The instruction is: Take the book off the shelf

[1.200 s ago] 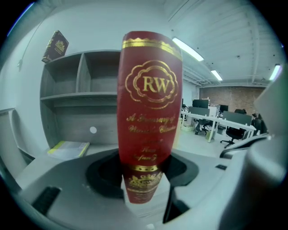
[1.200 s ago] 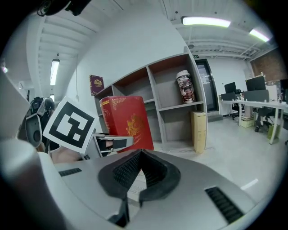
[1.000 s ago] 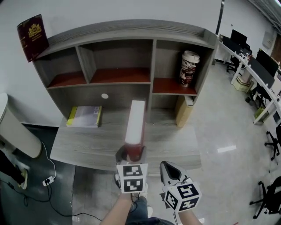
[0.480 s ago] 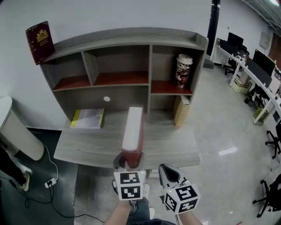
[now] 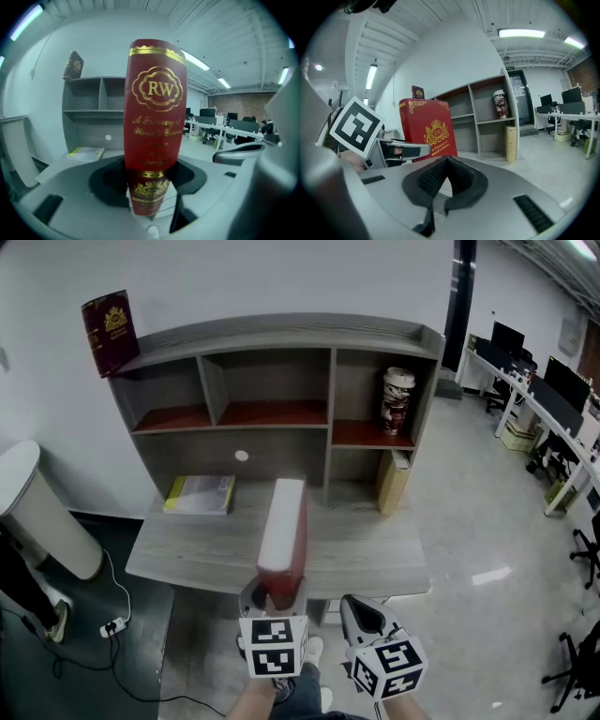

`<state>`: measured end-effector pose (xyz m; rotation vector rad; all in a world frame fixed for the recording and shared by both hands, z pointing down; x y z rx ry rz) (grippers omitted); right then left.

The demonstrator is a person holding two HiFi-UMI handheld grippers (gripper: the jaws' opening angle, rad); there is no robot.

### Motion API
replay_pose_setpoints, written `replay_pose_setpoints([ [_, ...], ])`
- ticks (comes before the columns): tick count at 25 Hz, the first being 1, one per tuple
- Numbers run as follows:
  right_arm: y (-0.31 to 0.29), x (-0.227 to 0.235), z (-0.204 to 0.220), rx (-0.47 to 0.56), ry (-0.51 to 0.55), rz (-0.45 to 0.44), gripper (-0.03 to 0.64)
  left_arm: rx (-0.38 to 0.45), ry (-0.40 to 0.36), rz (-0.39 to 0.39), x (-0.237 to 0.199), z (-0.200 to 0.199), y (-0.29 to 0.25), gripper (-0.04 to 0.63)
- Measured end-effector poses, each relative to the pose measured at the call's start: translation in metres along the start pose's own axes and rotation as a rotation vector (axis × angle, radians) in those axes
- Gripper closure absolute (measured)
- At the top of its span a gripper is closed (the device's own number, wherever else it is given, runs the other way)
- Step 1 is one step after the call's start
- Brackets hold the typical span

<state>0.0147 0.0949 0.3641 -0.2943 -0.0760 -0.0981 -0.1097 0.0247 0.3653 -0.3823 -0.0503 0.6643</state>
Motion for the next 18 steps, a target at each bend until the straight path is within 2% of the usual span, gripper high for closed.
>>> replay_pose_setpoints([
  [12,0.010,-0.027,0.006,-0.017,0.025,-0.051,0.609,0.019,0.022,-0.052,-0.012,0.001,0.049,0.353],
  [18,0.005,-0.049,0.004,-0.022,0.032,-0.072,0.609,0.022,0.023,-0.052,-0.025,-0.002,0.065,0.353],
])
Point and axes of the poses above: the fingertips, and each gripper's own axes: y backward along the fingers, x to its right, z out of its underside, the point moved 4 cm from there along y, backward along the fingers, and after that the axes turned 12 degrees about z, right-handed, at the moved point
